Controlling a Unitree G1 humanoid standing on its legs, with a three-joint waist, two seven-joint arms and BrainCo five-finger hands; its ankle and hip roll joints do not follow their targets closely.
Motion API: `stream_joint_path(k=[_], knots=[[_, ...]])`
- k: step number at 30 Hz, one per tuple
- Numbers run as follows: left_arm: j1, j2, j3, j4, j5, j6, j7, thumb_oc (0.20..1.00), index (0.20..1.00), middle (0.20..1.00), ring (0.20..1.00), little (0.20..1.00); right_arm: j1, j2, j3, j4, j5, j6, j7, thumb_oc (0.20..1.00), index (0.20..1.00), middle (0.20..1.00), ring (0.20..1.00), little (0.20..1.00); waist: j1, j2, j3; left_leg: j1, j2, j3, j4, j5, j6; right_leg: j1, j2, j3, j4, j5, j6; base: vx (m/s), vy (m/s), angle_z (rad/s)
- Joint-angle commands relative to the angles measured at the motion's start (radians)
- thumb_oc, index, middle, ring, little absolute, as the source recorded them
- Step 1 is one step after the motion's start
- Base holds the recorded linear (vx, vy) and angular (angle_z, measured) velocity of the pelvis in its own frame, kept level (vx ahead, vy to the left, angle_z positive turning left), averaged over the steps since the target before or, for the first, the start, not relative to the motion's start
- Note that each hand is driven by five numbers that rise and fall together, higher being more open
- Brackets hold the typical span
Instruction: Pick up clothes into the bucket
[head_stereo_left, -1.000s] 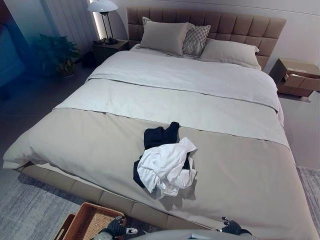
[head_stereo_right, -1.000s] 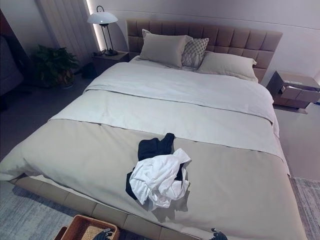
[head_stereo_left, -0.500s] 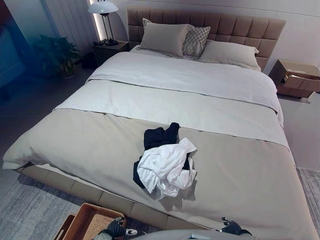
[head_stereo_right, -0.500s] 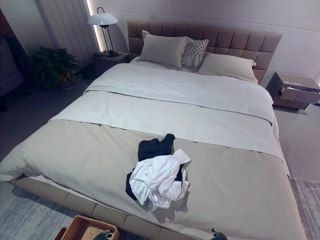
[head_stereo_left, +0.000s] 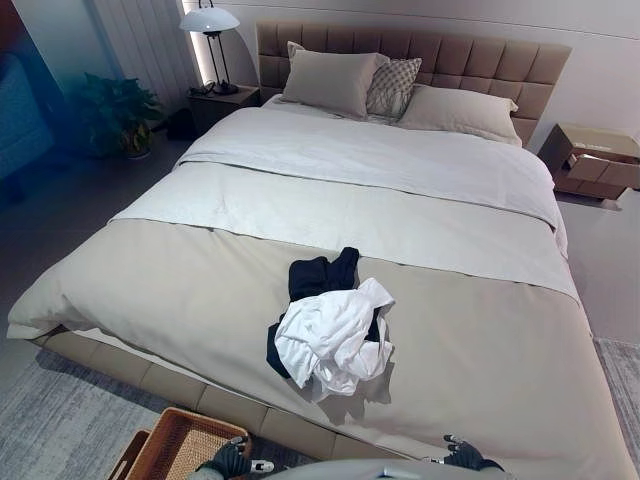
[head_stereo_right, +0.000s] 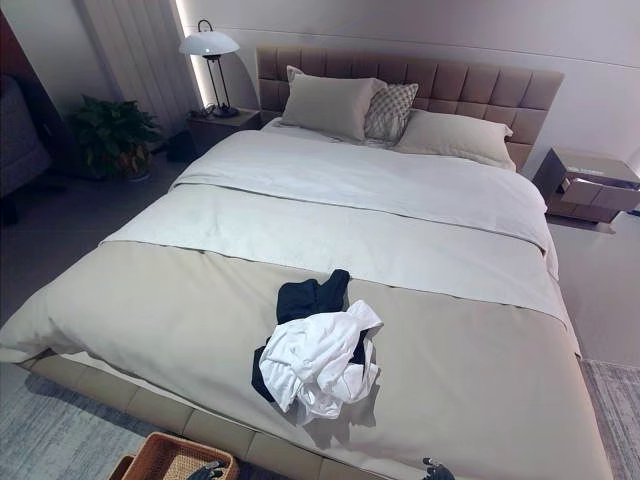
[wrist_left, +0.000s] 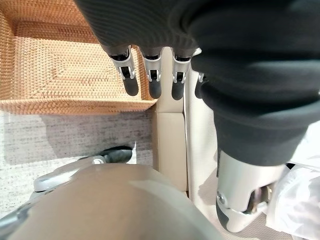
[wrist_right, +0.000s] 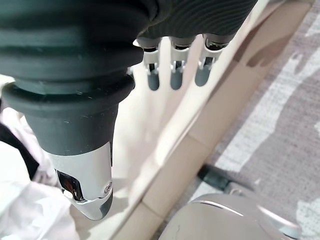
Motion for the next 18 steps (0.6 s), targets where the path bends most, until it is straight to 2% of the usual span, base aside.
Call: stream_joint_path(k=[1,12,18], knots=[[-0.059,-0.002,0.029,0.053,-0.018,-0.014,0.01,1.0,1.0,1.0,1.0,1.0,-0.05,-0.004,0.016,-0.041,0.018,-0.031,-0.027,1.0,1.0,1.0,1.0,1.0,0.006,-0.044,0.017,-0.004,-0.021,0.038,0.0,-0.011,0.011,-0.021,-0.035,0.019,0.003,0.032,0.06,0.0,0.007,0.05],[-0.051,0.017,-0.001,0.004,-0.029,-0.035,0.048,1.0,1.0,1.0,1.0,1.0,-0.101,-0.108,0.034,-0.548,-0.029,-0.076,-0.088,1.0,1.0,1.0,1.0,1.0,0.023,-0.048,0.067,-0.037,-0.027,-0.003,0.0,0.006,0.017,-0.053,-0.047,-0.024,0.044,0.016,0.063,-0.02,0.006,0.11],[-0.063,0.019,-0.029,-0.027,-0.033,-0.038,0.063,1.0,1.0,1.0,1.0,1.0,-0.123,-0.151,0.009,-0.671,-0.045,-0.08,-0.121,1.0,1.0,1.0,1.0,1.0,0.03,-0.046,0.1,-0.077,-0.038,-0.048,0.015,0.017,0.026,-0.083,-0.058,-0.057,0.076,0.003,0.061,-0.03,0.01,0.26]])
